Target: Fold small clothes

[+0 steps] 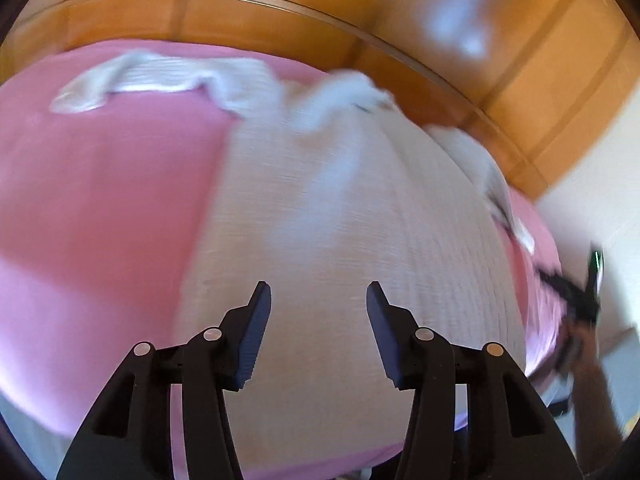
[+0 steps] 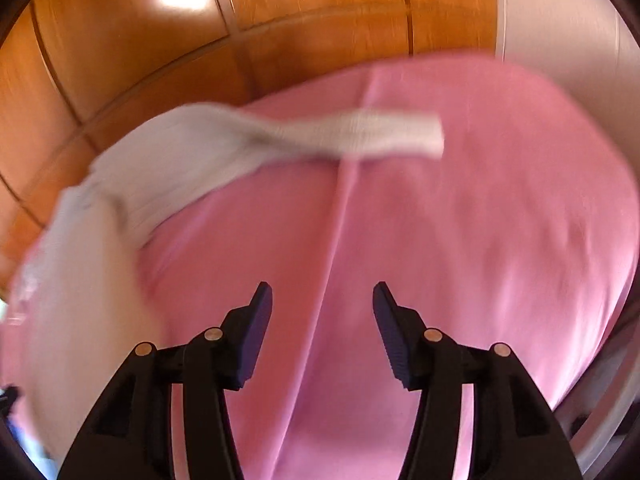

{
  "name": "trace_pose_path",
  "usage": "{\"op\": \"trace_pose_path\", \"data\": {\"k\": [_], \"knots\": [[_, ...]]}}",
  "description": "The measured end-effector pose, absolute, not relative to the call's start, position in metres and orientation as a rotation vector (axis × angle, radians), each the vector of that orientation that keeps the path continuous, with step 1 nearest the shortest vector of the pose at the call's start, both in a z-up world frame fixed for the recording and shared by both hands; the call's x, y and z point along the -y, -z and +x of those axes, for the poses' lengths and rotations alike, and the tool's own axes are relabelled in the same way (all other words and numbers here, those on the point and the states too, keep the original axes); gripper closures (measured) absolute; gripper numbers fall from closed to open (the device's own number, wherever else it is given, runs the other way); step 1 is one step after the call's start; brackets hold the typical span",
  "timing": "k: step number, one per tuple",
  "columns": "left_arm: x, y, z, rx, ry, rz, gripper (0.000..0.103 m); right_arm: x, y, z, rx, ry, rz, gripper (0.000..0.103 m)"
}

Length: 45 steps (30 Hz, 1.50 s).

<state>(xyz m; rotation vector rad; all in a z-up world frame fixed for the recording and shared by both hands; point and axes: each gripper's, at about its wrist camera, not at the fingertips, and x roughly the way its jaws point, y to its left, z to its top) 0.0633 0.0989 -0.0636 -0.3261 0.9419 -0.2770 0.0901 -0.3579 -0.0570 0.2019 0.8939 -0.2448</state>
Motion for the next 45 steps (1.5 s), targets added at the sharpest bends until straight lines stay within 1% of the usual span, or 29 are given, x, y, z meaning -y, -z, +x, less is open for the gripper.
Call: {"op": "trace_pose_path", "data": {"k": [3, 6, 8, 9, 10, 13, 14, 16, 20, 22, 24, 25, 26, 27, 28, 31, 37, 38, 39, 41, 42, 43, 44, 45], "knots": [[-0.056, 0.074, 0.082, -0.972, 0.344, -0.276, 0.055, 0.356, 0.066, 0.136, -0.881, 0.292, 0.057, 0.052], [-0.019, 0.084, 0.095, -0.997, 0.394, -0.224, 0.055, 0.358, 0.090, 0.178, -0.908, 0.358, -0.092, 0.054], [0.000, 0.092, 0.103, -1.017, 0.423, -0.191, 0.055, 0.366, 0.102, 0.198, -0.926, 0.417, -0.168, 0.066], [0.008, 0.096, 0.105, -1.024, 0.432, -0.172, 0.055, 0.371, 0.107, 0.202, -0.936, 0.436, -0.189, 0.082], [0.013, 0.098, 0.107, -1.028, 0.437, -0.156, 0.055, 0.380, 0.109, 0.208, -0.945, 0.444, -0.193, 0.095], [0.023, 0.105, 0.112, -1.026, 0.436, -0.094, 0.055, 0.398, 0.087, 0.199, -0.879, 0.467, -0.185, 0.099], [0.021, 0.105, 0.111, -1.026, 0.437, -0.093, 0.052, 0.405, 0.070, 0.191, -0.845, 0.466, -0.172, 0.099], [0.017, 0.108, 0.111, -1.030, 0.447, -0.105, 0.052, 0.418, 0.040, 0.180, -0.785, 0.481, -0.155, 0.103], [0.017, 0.108, 0.112, -1.037, 0.461, -0.113, 0.052, 0.455, -0.025, 0.167, -0.668, 0.581, -0.154, 0.103], [0.015, 0.109, 0.112, -1.040, 0.461, -0.122, 0.052, 0.474, -0.043, 0.169, -0.643, 0.628, -0.169, 0.103], [0.014, 0.109, 0.112, -1.041, 0.459, -0.131, 0.052, 0.485, -0.046, 0.175, -0.674, 0.557, -0.085, 0.103], [0.014, 0.109, 0.112, -1.040, 0.457, -0.135, 0.052, 0.485, -0.045, 0.173, -0.687, 0.500, -0.011, 0.091], [0.014, 0.109, 0.114, -1.039, 0.457, -0.137, 0.052, 0.482, -0.040, 0.173, -0.691, 0.487, 0.000, 0.073], [0.013, 0.109, 0.113, -1.039, 0.456, -0.141, 0.052, 0.476, -0.032, 0.172, -0.691, 0.471, -0.010, 0.039], [0.013, 0.110, 0.113, -1.039, 0.455, -0.145, 0.052, 0.469, -0.026, 0.172, -0.690, 0.455, -0.020, 0.036], [0.014, 0.109, 0.112, -1.040, 0.456, -0.141, 0.052, 0.436, 0.007, 0.172, -0.784, 0.348, -0.004, 0.037], [0.015, 0.109, 0.111, -1.042, 0.455, -0.137, 0.052, 0.376, 0.052, 0.184, -0.867, 0.194, -0.075, 0.033], [0.015, 0.109, 0.111, -1.041, 0.454, -0.137, 0.051, 0.368, 0.061, 0.189, -0.882, 0.180, -0.086, 0.033], [0.015, 0.109, 0.111, -1.041, 0.457, -0.139, 0.047, 0.363, 0.067, 0.193, -0.888, 0.185, -0.104, 0.033], [0.017, 0.109, 0.110, -1.038, 0.458, -0.140, 0.046, 0.358, 0.079, 0.204, -0.896, 0.218, -0.147, 0.034], [0.018, 0.110, 0.110, -1.037, 0.458, -0.136, 0.044, 0.359, 0.082, 0.206, -0.905, 0.222, -0.150, 0.038], [0.018, 0.110, 0.110, -1.036, 0.460, -0.134, 0.043, 0.360, 0.089, 0.212, -0.919, 0.235, -0.160, 0.058], [0.020, 0.110, 0.109, -1.035, 0.460, -0.129, 0.042, 0.364, 0.095, 0.218, -0.934, 0.295, -0.207, 0.074], [0.021, 0.110, 0.109, -1.033, 0.461, -0.121, 0.041, 0.369, 0.093, 0.220, -0.932, 0.328, -0.226, 0.097]]}}
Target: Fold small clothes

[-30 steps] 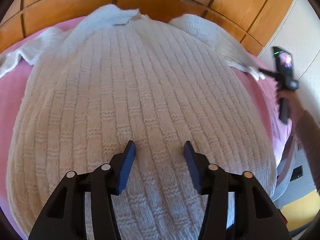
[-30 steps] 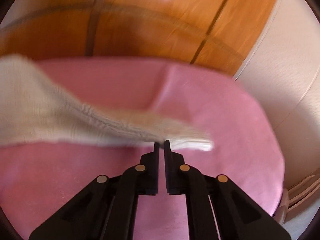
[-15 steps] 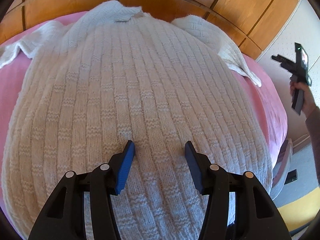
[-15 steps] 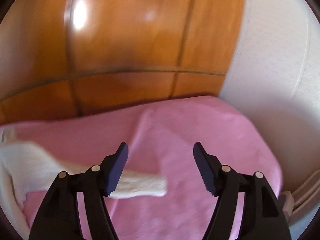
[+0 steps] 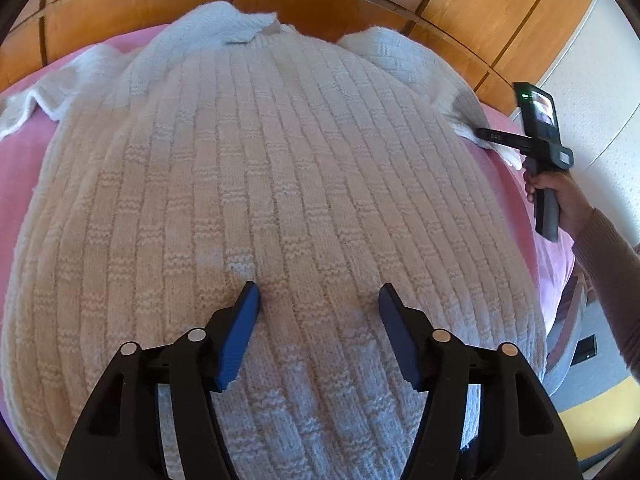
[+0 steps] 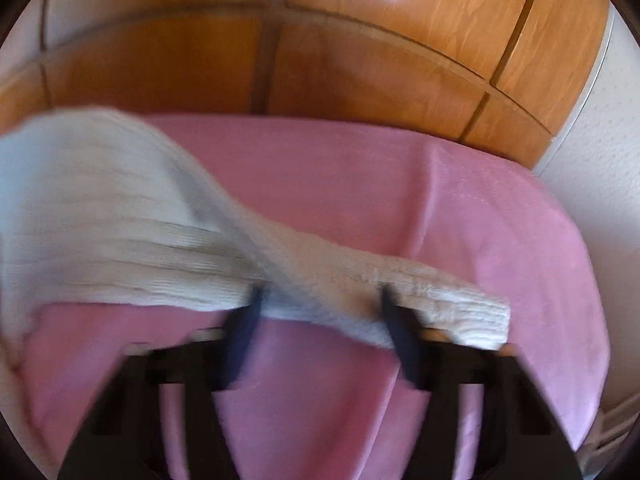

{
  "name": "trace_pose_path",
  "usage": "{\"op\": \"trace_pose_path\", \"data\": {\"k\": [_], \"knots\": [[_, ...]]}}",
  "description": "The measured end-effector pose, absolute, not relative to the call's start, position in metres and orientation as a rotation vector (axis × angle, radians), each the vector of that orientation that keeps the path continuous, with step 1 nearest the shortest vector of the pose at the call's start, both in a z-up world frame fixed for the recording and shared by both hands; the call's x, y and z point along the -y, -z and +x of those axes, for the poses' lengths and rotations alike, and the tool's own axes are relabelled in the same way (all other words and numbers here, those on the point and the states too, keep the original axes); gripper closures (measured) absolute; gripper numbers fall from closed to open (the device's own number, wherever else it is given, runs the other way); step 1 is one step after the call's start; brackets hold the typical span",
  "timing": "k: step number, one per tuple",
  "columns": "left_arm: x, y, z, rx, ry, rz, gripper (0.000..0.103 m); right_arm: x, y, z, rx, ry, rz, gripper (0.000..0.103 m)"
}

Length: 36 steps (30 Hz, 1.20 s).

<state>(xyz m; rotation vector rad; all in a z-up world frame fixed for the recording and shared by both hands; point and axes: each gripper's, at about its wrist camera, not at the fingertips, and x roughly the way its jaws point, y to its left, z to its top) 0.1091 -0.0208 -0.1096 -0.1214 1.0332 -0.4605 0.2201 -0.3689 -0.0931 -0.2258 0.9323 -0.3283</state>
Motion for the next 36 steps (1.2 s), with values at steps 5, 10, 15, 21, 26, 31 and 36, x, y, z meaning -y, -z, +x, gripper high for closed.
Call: {"op": "trace_pose_path", "data": {"k": [5, 10, 15, 21, 26, 31, 36], "knots": [[0.020, 0.109, 0.109, -1.035, 0.472, -0.120, 0.041, 0.387, 0.047, 0.216, -0.798, 0.464, -0.289, 0.097], [0.012, 0.109, 0.112, -1.053, 0.504, -0.154, 0.041, 0.412, 0.000, 0.218, -0.717, 0.604, -0.378, 0.098], [0.008, 0.110, 0.116, -1.061, 0.507, -0.178, 0.041, 0.443, 0.012, 0.262, -0.847, 0.660, -0.355, 0.096], [0.004, 0.105, 0.114, -1.046, 0.495, -0.159, 0.041, 0.428, 0.020, 0.248, -0.807, 0.558, -0.132, 0.038], [-0.010, 0.101, 0.110, -1.031, 0.466, -0.181, 0.041, 0.375, 0.031, 0.163, -0.890, 0.176, 0.094, 0.035], [-0.032, 0.095, 0.103, -1.000, 0.411, -0.209, 0.041, 0.312, 0.084, 0.069, -1.175, -0.259, 0.358, 0.036], [-0.059, 0.095, 0.089, -0.973, 0.312, -0.210, 0.041, 0.279, 0.094, 0.015, -1.181, -0.293, 0.402, 0.040]]}}
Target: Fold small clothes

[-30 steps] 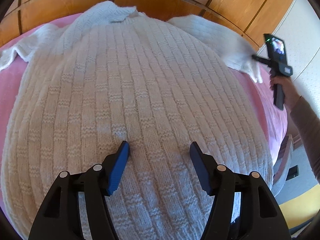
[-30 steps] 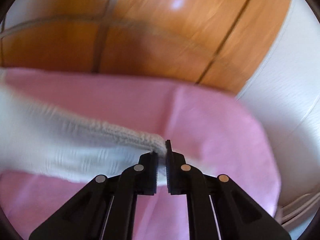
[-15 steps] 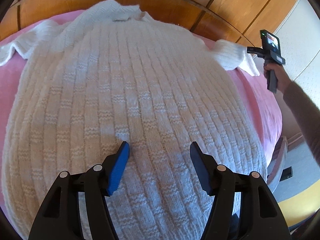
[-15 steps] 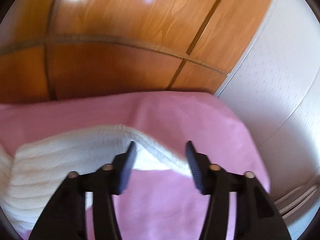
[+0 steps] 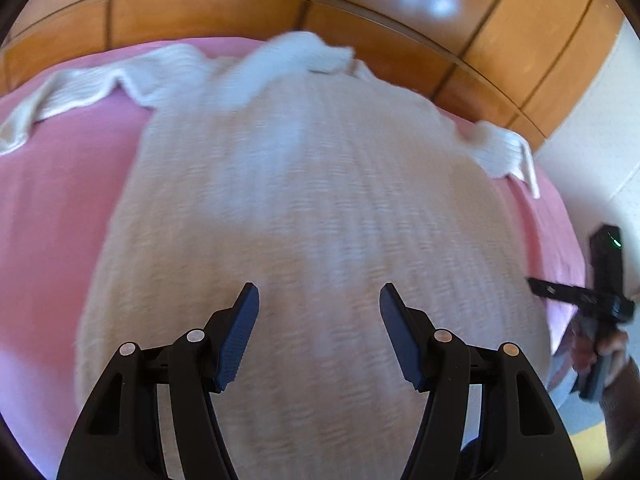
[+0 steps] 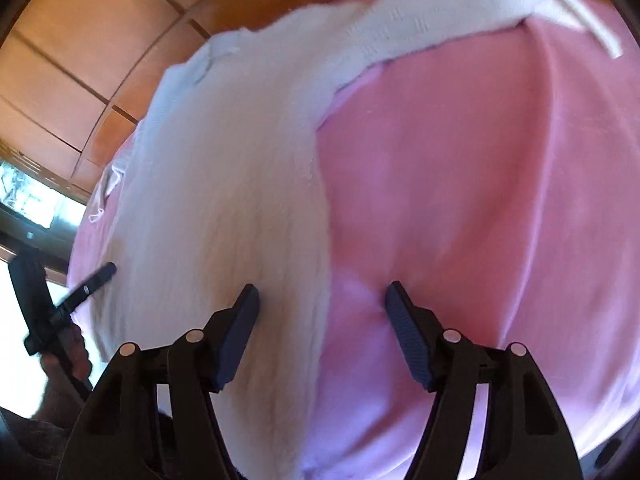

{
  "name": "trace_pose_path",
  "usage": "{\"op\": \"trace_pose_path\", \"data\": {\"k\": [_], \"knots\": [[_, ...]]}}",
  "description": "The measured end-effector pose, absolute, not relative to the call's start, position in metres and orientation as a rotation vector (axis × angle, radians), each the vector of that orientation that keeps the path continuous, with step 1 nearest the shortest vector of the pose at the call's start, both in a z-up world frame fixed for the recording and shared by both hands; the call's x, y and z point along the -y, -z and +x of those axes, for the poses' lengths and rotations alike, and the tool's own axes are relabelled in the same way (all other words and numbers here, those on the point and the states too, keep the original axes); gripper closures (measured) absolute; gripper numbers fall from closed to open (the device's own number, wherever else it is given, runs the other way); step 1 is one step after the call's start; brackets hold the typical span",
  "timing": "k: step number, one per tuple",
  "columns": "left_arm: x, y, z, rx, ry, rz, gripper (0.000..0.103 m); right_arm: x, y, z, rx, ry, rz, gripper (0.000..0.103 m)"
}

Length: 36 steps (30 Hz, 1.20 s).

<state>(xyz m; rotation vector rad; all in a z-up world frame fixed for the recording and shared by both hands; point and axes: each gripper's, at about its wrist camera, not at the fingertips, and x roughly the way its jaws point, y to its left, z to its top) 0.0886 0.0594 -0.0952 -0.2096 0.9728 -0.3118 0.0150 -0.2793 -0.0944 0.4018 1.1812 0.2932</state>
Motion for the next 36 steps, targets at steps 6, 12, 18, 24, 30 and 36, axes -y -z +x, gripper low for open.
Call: {"op": "trace_pose_path", "data": {"k": [6, 12, 18, 24, 30, 36], "knots": [[-0.079, 0.104, 0.065, -0.983, 0.222, -0.178, 0.041, 0.255, 0.084, 0.008, -1.192, -0.378, 0.383, 0.094], [-0.077, 0.111, 0.037, -1.005, 0.254, -0.154, 0.041, 0.263, 0.058, -0.013, -1.105, -0.223, 0.135, 0.098], [-0.104, 0.098, 0.032, -0.981, 0.281, -0.304, 0.041, 0.267, 0.080, -0.017, -1.145, -0.142, 0.140, 0.087], [-0.196, 0.073, 0.040, -0.828, 0.037, -0.462, 0.041, 0.251, 0.040, -0.004, -0.953, -0.109, 0.129, 0.034], [-0.285, 0.073, 0.063, -0.785, -0.302, -0.454, 0.041, 0.169, 0.061, 0.022, -0.973, -0.258, 0.086, 0.024], [-0.307, 0.070, 0.098, -0.777, -0.377, -0.306, 0.041, 0.119, 0.101, 0.046, -1.011, -0.241, 0.040, 0.020]]}}
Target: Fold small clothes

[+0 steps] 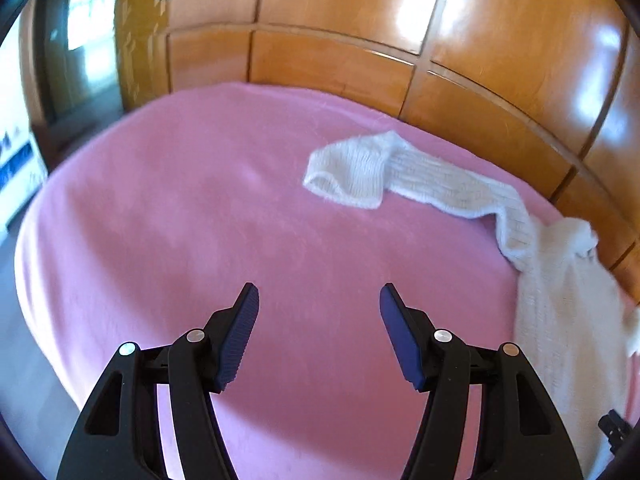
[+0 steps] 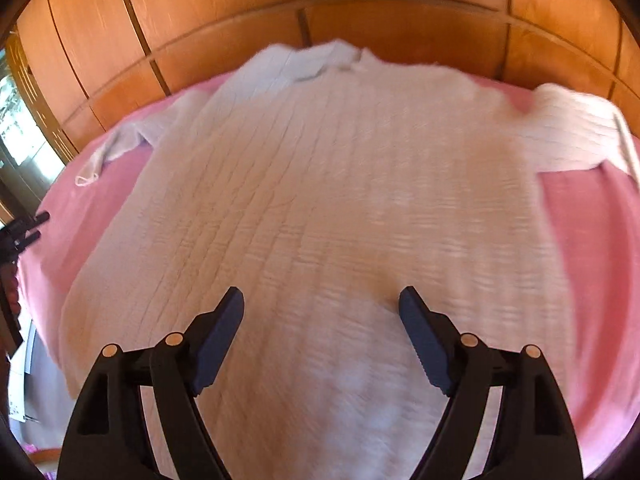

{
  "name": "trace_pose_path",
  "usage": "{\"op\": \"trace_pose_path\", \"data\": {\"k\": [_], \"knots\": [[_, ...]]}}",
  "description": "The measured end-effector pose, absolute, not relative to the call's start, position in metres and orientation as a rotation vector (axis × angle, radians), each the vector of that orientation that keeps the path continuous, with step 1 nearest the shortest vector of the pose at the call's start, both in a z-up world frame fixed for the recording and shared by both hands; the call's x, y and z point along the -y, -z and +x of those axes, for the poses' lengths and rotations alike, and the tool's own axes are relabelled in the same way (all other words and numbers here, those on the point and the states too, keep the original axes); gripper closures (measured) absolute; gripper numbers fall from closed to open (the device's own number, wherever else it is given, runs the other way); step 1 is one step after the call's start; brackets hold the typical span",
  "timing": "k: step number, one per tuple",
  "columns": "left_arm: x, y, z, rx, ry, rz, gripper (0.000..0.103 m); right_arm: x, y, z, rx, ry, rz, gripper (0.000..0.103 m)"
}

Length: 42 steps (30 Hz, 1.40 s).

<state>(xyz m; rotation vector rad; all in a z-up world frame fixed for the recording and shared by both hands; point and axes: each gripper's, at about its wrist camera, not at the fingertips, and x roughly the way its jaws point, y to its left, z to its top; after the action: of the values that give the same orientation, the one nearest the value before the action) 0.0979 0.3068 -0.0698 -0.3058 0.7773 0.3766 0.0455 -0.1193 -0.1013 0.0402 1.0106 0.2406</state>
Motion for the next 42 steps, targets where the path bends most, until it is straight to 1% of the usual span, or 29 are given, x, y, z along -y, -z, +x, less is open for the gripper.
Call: {"op": "trace_pose_path", "data": {"k": [1, 4, 11, 12, 13, 14, 15, 16, 17, 18, 23, 25, 28, 32, 34, 36, 38, 40, 41, 42], "knots": [[-0.301, 0.069, 0.108, -0.773, -0.367, -0.247, 0.041, 0.115, 0.106, 0.047, -1.008, -0.228, 0.032, 0.016], [-0.292, 0.075, 0.141, -0.786, -0.344, -0.130, 0.041, 0.110, 0.115, 0.043, -0.971, -0.214, -0.010, 0.010], [-0.285, 0.107, 0.232, -0.857, -0.379, 0.014, 0.041, 0.107, 0.124, 0.050, -0.939, -0.224, -0.010, 0.004], [-0.290, 0.113, 0.246, -0.874, -0.403, 0.032, 0.042, 0.105, 0.124, 0.051, -0.938, -0.223, -0.013, 0.003], [-0.294, 0.116, 0.253, -0.888, -0.418, 0.036, 0.048, 0.103, 0.125, 0.053, -0.938, -0.222, -0.016, 0.002], [-0.303, 0.118, 0.263, -0.903, -0.431, 0.022, 0.071, 0.102, 0.124, 0.053, -0.936, -0.221, -0.018, 0.002], [-0.310, 0.118, 0.267, -0.911, -0.434, 0.001, 0.087, 0.102, 0.125, 0.053, -0.934, -0.220, -0.018, 0.002], [-0.318, 0.114, 0.268, -0.909, -0.440, -0.021, 0.094, 0.102, 0.125, 0.053, -0.931, -0.221, -0.019, 0.002], [-0.328, 0.107, 0.266, -0.896, -0.436, -0.057, 0.097, 0.102, 0.126, 0.052, -0.927, -0.222, -0.019, 0.002], [-0.336, 0.099, 0.262, -0.878, -0.431, -0.091, 0.098, 0.102, 0.126, 0.052, -0.926, -0.222, -0.019, 0.002], [-0.400, 0.037, 0.220, -0.766, -0.411, -0.333, 0.099, 0.103, 0.127, 0.051, -0.923, -0.222, -0.023, 0.002], [-0.428, 0.019, 0.206, -0.741, -0.437, -0.404, 0.099, 0.103, 0.127, 0.051, -0.921, -0.221, -0.024, 0.002], [-0.463, 0.005, 0.198, -0.737, -0.518, -0.445, 0.099, 0.103, 0.127, 0.051, -0.919, -0.216, -0.026, 0.002], [-0.505, 0.015, 0.220, -0.821, -0.602, -0.478, 0.099, 0.102, 0.127, 0.051, -0.919, -0.212, -0.031, 0.002], [-0.508, 0.029, 0.234, -0.886, -0.669, -0.434, 0.099, 0.102, 0.127, 0.050, -0.917, -0.209, -0.031, 0.002], [-0.512, 0.043, 0.232, -0.942, -0.685, -0.457, 0.101, 0.101, 0.127, 0.050, -0.913, -0.206, -0.031, 0.002], [-0.516, 0.056, 0.229, -0.942, -0.718, -0.512, 0.101, 0.101, 0.127, 0.049, -0.909, -0.203, -0.034, 0.002], [-0.512, 0.059, 0.222, -0.936, -0.703, -0.537, 0.086, 0.101, 0.127, 0.049, -0.908, -0.204, -0.032, 0.002], [-0.508, 0.058, 0.215, -0.928, -0.700, -0.546, 0.067, 0.101, 0.127, 0.049, -0.906, -0.204, -0.032, 0.002], [-0.500, 0.055, 0.204, -0.899, -0.685, -0.550, 0.056, 0.101, 0.127, 0.049, -0.903, -0.205, -0.031, 0.002]]}}
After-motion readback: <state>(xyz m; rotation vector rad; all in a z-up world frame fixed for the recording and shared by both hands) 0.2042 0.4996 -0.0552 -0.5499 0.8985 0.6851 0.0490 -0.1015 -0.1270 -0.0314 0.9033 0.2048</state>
